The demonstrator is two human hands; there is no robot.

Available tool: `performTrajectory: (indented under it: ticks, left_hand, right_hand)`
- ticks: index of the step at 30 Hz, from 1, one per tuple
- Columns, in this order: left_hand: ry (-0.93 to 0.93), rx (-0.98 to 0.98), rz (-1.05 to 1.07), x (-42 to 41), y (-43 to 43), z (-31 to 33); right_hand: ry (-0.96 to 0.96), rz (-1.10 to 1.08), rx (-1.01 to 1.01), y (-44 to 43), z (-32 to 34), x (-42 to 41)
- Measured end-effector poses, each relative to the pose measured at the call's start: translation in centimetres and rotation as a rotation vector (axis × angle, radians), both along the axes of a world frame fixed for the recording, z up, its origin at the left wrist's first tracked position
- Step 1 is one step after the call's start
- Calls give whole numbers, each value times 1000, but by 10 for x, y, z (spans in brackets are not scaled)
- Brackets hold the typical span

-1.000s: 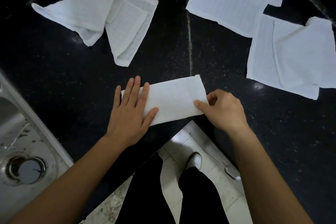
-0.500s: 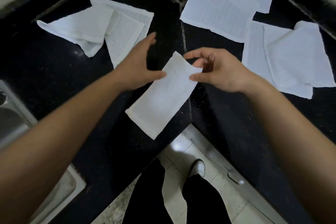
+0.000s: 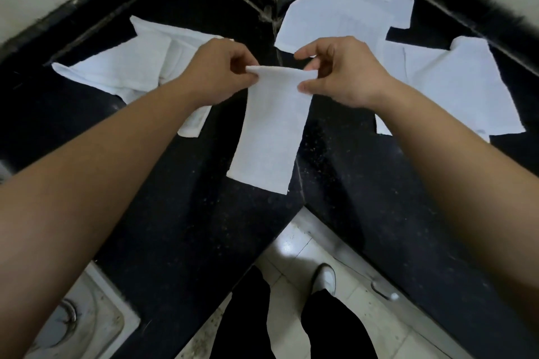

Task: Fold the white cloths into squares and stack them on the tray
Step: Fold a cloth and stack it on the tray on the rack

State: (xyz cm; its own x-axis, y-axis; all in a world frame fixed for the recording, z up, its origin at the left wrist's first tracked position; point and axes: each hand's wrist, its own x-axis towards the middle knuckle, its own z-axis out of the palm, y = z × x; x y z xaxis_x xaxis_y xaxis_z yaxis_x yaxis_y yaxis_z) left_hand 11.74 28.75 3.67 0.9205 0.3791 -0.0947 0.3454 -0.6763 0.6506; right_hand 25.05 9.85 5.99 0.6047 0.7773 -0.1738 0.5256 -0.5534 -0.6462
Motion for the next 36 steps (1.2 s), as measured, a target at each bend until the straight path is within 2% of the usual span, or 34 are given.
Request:
performTrajectory:
  ticks: [7,15,20,25,28,31,33,36]
  left_hand:
    - [-168,261,-189,-68,-16,-36]
    - [-196,333,-279,-127,-36,-73]
    - [-200,369,-336,-136,-37,-79]
    - [-170,417,-374,-144,-35,-91]
    - [-235,388,-319,-147,-39,-88]
    - [-311,398,-232,-134,-43,-78]
    - [-235,432,-263,-118,-45,-74]
    - [-3,480,-368,-99,-43,-79]
  right_hand:
    - [-212,45,32,-36,-33,-63]
    - [-277,147,141,-73,-82,-129]
    - [-345,192,203,-82,-95,-140]
    - [-406,263,181,-86,-109,-144]
    - [-403,212,222,-89,-106,-146]
    - [-403,23,246,-87,-97,-142]
    - [-401,-39,152,-79,-91,-139]
    - [-366,-13,-74,-58,-90,-141]
